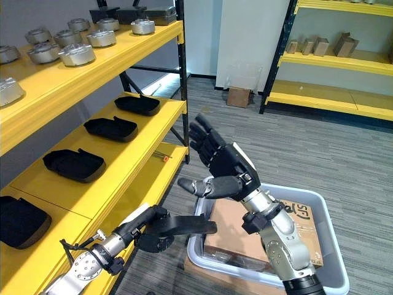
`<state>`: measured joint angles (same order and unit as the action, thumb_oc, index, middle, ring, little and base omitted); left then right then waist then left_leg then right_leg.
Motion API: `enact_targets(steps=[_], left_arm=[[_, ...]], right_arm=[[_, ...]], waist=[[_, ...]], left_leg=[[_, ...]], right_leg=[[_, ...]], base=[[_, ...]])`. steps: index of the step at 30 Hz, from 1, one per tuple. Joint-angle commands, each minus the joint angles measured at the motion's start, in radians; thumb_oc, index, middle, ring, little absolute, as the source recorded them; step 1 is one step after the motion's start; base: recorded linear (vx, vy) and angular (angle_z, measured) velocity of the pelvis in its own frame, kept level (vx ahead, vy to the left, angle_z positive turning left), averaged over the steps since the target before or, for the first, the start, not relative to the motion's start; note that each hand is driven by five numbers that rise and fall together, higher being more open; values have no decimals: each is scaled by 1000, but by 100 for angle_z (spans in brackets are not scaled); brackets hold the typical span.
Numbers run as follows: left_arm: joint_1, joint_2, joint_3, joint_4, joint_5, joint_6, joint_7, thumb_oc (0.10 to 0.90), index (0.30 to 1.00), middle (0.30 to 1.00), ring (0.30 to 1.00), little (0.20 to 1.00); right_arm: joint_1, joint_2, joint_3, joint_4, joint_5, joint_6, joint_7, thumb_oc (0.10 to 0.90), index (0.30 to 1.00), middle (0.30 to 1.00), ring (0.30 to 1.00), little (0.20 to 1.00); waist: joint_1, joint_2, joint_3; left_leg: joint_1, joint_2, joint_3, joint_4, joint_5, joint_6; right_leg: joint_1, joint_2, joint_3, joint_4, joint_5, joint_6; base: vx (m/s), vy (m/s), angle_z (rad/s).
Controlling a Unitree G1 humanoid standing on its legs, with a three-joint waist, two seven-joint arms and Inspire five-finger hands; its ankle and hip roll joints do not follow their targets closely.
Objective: Move parts from the plastic box to the shelf.
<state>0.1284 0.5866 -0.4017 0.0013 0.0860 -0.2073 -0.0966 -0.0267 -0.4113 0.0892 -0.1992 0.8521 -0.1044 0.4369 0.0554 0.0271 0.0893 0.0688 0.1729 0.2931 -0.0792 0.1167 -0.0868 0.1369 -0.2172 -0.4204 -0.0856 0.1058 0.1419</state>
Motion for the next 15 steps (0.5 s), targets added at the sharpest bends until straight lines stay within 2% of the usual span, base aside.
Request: enact_targets(steps=[1, 4, 8, 10, 13, 15], left_arm=[[-88, -19, 154, -66, -8, -113, 107, 400, 300, 300, 300, 300], [-75, -21, 185, -78, 16, -125, 144, 400, 300, 300, 300, 300], [-58, -9, 229, -111, 68, -141, 200, 400, 300, 300, 300, 300], [-53, 21, 264, -136, 204, -191, 315, 400, 300, 300, 300, 300], [-62, 55, 316, -151, 259, -239, 395, 400, 300, 300, 300, 300], [-67, 66, 334, -158, 256, -242, 404, 400, 300, 300, 300, 300]], right_arm=[[-14, 25, -122, -77, 123, -48, -31, 900, 1000, 1000, 1000, 1000], [35, 64, -151, -47, 200, -44, -45, 900, 1000, 1000, 1000, 1000], [89, 93, -144, -22, 198, -14, -56, 900, 1000, 1000, 1000, 1000], [109, 91, -119, -23, 198, 18, -37, 900, 1000, 1000, 1000, 1000], [116, 60, -104, -40, 182, 35, -2, 900, 1000, 1000, 1000, 1000], [111, 51, -100, -42, 185, 32, -12, 900, 1000, 1000, 1000, 1000]], waist=[[-3, -31, -35], [-9, -32, -31], [-8, -33, -23], [-5, -33, -23], [4, -35, -26], [6, -37, -27]], left_leg=[[32, 2, -23, -8, -42, 4], [25, -3, -21, -8, -42, 7], [28, -18, -23, -8, -48, 15], [22, -32, -28, -8, -50, 23], [13, -51, -39, -8, -55, 34], [10, -61, -43, -8, -57, 40]], right_leg=[[28, -14, 25, 38, -55, 5], [21, -21, 21, 41, -53, 11], [30, -32, 18, 42, -55, 16], [29, -42, 20, 46, -53, 22], [26, -56, 21, 59, -55, 30], [22, -64, 21, 70, -57, 34]], base=[[15, 90, 2], [7, 89, 2], [44, 116, 5], [92, 214, 10], [73, 187, 18], [59, 179, 20]])
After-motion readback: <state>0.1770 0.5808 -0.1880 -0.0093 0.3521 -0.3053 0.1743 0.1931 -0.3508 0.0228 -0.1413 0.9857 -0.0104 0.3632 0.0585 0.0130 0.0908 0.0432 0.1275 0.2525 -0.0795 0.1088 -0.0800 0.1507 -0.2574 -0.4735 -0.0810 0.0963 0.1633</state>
